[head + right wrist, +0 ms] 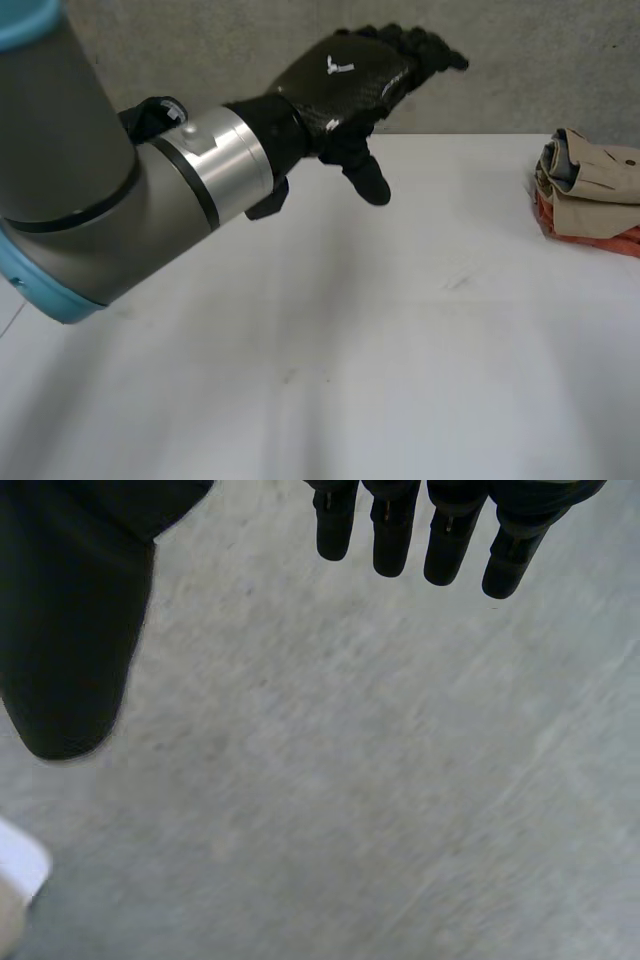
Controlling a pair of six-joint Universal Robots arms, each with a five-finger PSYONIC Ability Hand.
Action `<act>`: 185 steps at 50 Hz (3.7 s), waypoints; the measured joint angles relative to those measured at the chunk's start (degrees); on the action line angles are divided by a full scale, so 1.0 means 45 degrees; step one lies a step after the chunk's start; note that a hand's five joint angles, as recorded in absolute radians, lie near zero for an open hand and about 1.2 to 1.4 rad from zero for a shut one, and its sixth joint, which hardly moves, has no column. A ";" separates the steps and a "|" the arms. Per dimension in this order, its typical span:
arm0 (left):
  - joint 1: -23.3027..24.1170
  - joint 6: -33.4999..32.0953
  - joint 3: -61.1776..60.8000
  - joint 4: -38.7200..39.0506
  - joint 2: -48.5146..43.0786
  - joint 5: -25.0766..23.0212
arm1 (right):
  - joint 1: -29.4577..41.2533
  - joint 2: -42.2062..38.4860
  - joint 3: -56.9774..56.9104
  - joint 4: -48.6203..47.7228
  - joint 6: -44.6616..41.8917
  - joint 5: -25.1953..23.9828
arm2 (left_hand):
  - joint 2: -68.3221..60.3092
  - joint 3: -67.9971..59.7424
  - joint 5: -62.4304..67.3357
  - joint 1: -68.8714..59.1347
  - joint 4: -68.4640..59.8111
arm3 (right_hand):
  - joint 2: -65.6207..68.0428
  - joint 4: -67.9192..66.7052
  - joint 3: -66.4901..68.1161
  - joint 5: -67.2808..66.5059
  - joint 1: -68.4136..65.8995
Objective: Fold the laundry.
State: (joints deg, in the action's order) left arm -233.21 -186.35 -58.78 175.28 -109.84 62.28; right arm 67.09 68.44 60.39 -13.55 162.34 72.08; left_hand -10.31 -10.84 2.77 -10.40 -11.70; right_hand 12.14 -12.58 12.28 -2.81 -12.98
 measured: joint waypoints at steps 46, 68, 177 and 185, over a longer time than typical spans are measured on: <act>-0.9439 -0.4655 0.9011 0.3766 -1.2236 0.1792 | 0.9370 0.2153 1.1562 -0.2180 -0.3412 0.0017 | -0.6097 -0.5932 0.5364 -0.6457 -0.5801 | -0.0009 0.0000 -0.0001 0.0002 0.0001; -0.5939 -0.0804 0.1267 0.4937 -0.3265 0.2806 | 0.9244 0.2438 1.1483 -0.2309 -0.3365 0.0449 | -1.2917 -1.2634 1.1594 -1.0011 -1.2688 | -0.0009 0.0001 -0.0001 0.0002 0.0001; -0.3154 -0.1225 0.2288 -0.0123 -0.7845 0.3138 | 0.8832 -0.3785 -0.0122 0.7214 -0.1793 0.0903 | -0.4375 -0.4097 0.3722 -0.4597 -0.3942 | -0.0035 0.0058 -0.0040 0.0027 0.0058; -0.3122 -0.1273 0.2710 -0.0090 -0.8335 0.3173 | 0.8840 -0.6558 -0.2067 0.7116 -0.1812 0.0951 | -1.2169 -1.1892 1.1422 -1.2119 -1.1791 | 0.5237 -0.5026 0.5108 -0.4715 -0.4794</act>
State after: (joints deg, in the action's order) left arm -247.26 -192.08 -46.59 174.87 -147.35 76.56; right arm 106.87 38.93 51.08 18.48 154.19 76.36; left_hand -65.07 -64.36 54.17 -64.93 -64.76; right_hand 35.71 -35.20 35.27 -24.02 -34.55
